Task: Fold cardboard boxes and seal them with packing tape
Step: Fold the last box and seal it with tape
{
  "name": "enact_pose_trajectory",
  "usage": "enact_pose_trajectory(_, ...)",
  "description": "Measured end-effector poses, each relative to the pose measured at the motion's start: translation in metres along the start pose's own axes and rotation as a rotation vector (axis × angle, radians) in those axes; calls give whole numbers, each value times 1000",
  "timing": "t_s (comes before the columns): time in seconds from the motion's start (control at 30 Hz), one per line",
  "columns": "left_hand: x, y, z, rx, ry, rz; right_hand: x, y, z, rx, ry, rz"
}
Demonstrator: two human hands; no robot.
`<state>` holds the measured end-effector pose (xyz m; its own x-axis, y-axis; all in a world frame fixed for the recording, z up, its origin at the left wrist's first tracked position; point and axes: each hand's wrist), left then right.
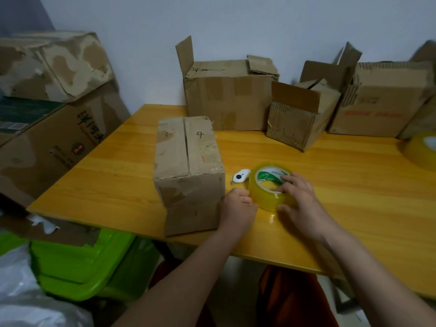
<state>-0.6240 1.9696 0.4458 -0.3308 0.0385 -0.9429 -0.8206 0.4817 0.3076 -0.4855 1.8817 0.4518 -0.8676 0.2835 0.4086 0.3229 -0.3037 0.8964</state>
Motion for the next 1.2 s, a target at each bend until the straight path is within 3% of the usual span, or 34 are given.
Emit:
enact_pose_trajectory(0.43, -11, 9, -14, -154, -195, -142, 11, 15, -8, 55, -35, 124)
enact_pose_trajectory(0.57, -27, 22, -17, -252, -192, -286, 21, 17, -12, -197, -64, 143)
enact_pose_trajectory(0.7, -40, 37, -24, -220, -88, -560, 37, 8, -11, -430, -168, 633)
enact_pose_trajectory(0.83, -45, 44, -35, -176, -29, -717, 44, 0, 3, -482, -324, 1018)
enact_pose_trajectory(1.03, -34, 69, -44, -391, -63, -566, 62, 17, 7, -470, -83, 729)
enact_pose_trajectory(1.13, -21, 97, -43, -502, -101, -519, 51, 24, 12, -476, -85, 448)
enact_pose_trajectory(1.2, -14, 108, -45, -493, -91, -517, 50, 20, 15, -464, -77, 429)
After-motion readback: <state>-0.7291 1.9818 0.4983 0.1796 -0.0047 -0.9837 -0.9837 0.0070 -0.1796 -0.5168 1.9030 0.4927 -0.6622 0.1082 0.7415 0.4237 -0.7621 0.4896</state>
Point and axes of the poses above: each hand's wrist, its own z-axis towards the middle knuckle, its own y-axis out of the back of the hand, x = y × z, and after that the axes turned 8 degrees about -z, right-handed
